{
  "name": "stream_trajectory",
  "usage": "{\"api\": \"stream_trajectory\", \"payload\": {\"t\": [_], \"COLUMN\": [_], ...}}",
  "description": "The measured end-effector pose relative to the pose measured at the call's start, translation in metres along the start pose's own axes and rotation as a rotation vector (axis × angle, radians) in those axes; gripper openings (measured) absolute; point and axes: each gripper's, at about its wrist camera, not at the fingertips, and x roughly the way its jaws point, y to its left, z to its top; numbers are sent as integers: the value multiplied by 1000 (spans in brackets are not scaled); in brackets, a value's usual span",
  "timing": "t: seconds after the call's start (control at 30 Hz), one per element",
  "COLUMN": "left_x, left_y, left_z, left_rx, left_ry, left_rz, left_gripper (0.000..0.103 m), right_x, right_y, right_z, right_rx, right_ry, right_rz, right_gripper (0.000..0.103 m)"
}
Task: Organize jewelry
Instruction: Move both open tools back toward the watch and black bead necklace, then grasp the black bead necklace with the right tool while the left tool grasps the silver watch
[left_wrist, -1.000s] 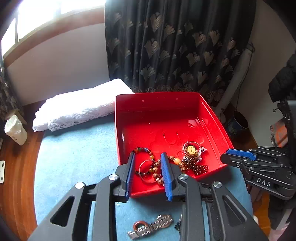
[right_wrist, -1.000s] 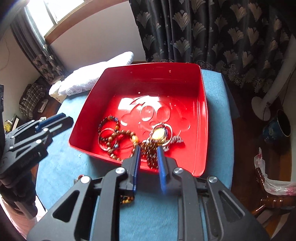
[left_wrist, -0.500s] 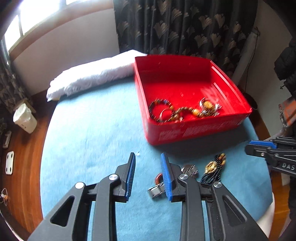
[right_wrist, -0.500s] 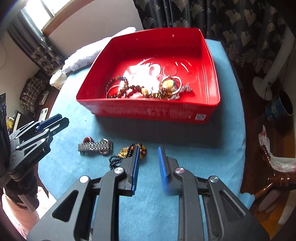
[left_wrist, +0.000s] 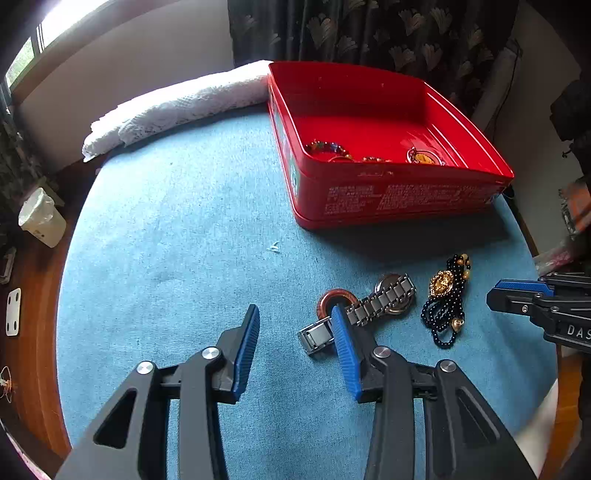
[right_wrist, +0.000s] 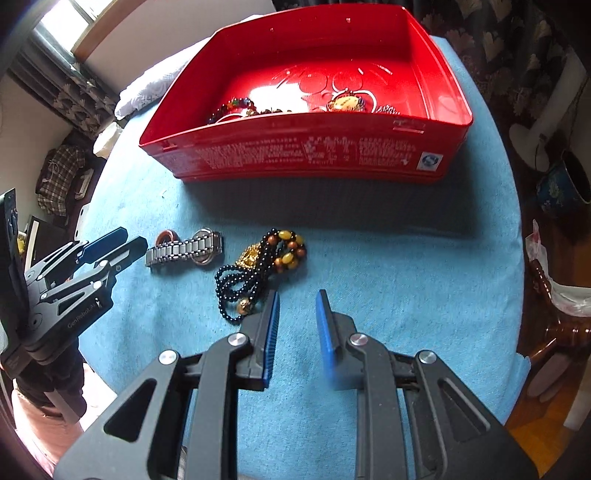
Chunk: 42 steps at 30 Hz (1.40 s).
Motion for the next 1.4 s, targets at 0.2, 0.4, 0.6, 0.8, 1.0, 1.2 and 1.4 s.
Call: {"api": "stream_trajectory", "payload": {"t": [0.2,0.4,0.6,0.8,1.0,1.2,1.4], "left_x": [6,7,13,13,9,0,-12], "left_y": [-6,-10,-13,-13,-20,-33,-52], "left_z": [-5,-6,-13,-15,-21,-32,-33], "left_rx": [18,15,7,-8,-9,-9,34], "left_ry": [9,16,41,45,60,94,92], "left_rz": [-12,-41,-71,-83,-116,-209,-230], "left_gripper": [45,46,29,20,18,17,20], "right_x": [7,17,26,24,24,7,-4], "right_y": [8,17,21,16,18,-1,-26], "right_z": [1,6,10,9,8,9,9], "right_rx": [-5,-16,-21,-9,-42,-25,17], "right_ry": [14,33,57,63,62,26,9], "right_rz": [8,21,36,40,68,6,-42], "right_gripper": [21,25,25,21,6,5,9]}}
